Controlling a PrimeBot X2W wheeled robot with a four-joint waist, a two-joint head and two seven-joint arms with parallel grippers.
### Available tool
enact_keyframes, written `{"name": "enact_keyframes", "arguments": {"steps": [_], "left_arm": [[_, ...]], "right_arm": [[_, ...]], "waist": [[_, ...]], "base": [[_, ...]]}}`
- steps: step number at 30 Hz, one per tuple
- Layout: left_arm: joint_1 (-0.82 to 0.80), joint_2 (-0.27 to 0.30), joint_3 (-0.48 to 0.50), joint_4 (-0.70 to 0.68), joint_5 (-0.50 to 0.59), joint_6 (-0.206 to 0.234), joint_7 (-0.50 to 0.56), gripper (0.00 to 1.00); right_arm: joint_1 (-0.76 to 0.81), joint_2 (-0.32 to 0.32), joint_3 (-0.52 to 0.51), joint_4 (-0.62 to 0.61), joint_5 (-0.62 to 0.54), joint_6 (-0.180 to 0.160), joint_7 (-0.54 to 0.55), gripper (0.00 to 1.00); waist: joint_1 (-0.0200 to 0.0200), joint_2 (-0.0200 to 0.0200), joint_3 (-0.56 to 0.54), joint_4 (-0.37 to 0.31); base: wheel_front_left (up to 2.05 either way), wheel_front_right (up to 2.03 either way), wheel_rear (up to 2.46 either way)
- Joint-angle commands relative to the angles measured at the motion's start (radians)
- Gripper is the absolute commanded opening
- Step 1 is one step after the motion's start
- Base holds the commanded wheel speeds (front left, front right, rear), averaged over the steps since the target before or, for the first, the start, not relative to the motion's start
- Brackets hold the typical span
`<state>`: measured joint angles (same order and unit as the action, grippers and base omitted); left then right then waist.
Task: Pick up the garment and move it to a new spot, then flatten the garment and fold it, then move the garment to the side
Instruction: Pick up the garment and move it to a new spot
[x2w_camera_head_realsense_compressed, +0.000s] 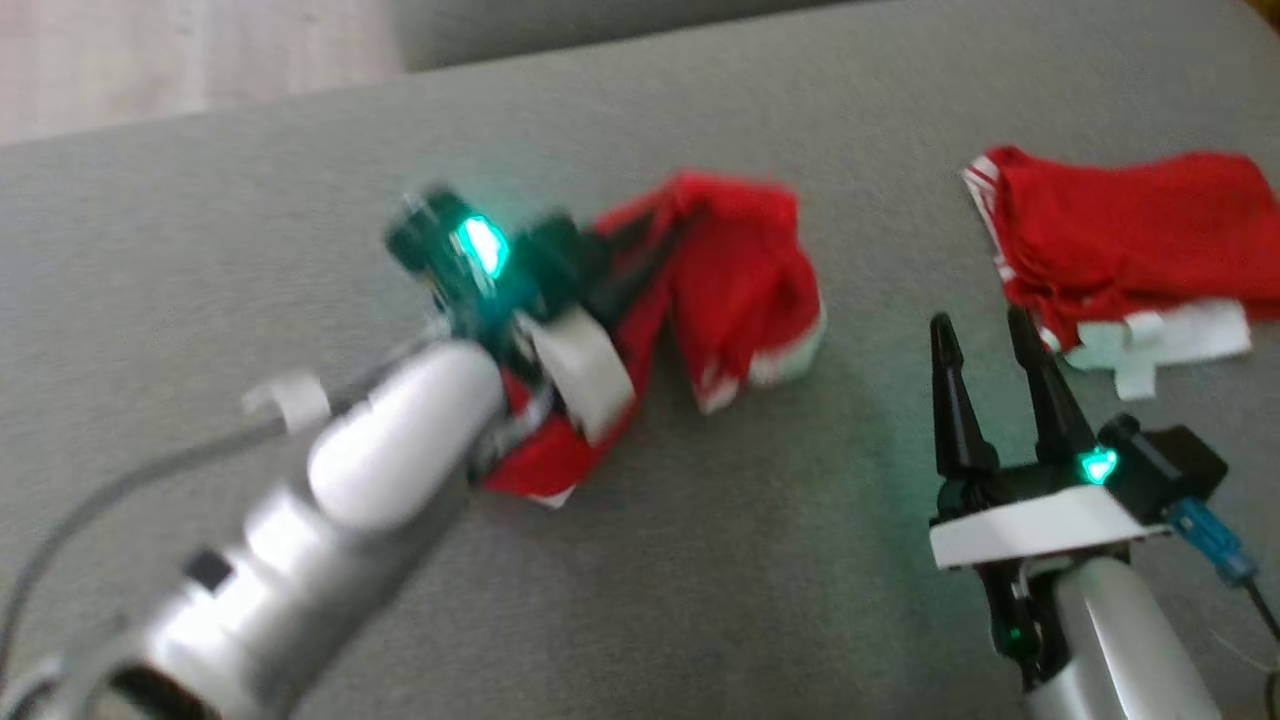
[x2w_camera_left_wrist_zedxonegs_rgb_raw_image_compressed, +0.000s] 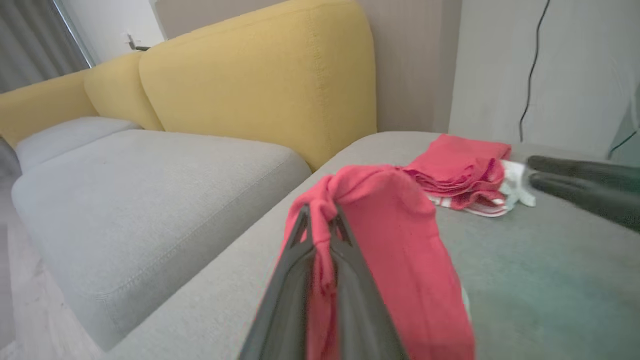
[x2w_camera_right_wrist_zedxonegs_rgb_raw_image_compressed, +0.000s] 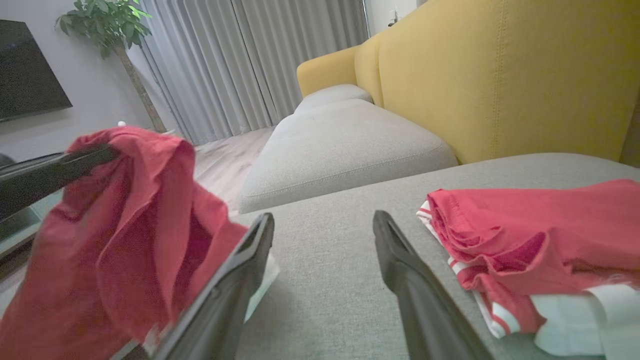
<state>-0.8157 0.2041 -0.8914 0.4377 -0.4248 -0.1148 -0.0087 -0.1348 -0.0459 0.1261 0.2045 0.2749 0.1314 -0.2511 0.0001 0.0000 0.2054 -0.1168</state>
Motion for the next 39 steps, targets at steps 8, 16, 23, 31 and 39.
{"name": "enact_keyframes", "arguments": {"steps": [8,16,23,31,39], "left_arm": [[-0.274,0.064,-0.012,0.244,0.016,-0.015,0.012,1.0],[-0.322,0.05,-0.052,0.383,-0.088,-0.016,-0.075,1.0],[-0.3,0.038,-0.067,0.397,-0.147,-0.016,-0.172,1.0],[-0.18,0.041,-0.049,0.309,-0.2,0.01,-0.225,1.0],[0.062,0.077,0.046,0.157,-0.245,0.181,-0.251,1.0]], "right_arm": [[-0.072,-0.004,0.073,-0.046,0.034,-0.001,-0.011,1.0],[-0.074,-0.004,0.086,-0.045,0.037,-0.001,-0.011,1.0],[-0.067,-0.004,0.042,-0.037,-0.002,-0.001,-0.011,1.0],[-0.043,-0.004,-0.022,-0.024,-0.039,-0.001,-0.011,1.0],[-0.006,-0.004,-0.055,-0.021,-0.053,-0.001,-0.011,1.0]], "waist": [[-0.0001,0.0,0.099,-0.101],[-0.0001,0.0,0.091,-0.059],[-0.0001,0.0,0.05,0.038],[-0.0001,0.0,-0.019,0.159],[-0.0001,0.0,-0.065,0.225]], "base": [[0.0,0.0,0.0],[0.0,0.0,0.0],[0.0,0.0,0.0],[0.0,0.0,0.0],[0.0,0.0,0.0]]}}
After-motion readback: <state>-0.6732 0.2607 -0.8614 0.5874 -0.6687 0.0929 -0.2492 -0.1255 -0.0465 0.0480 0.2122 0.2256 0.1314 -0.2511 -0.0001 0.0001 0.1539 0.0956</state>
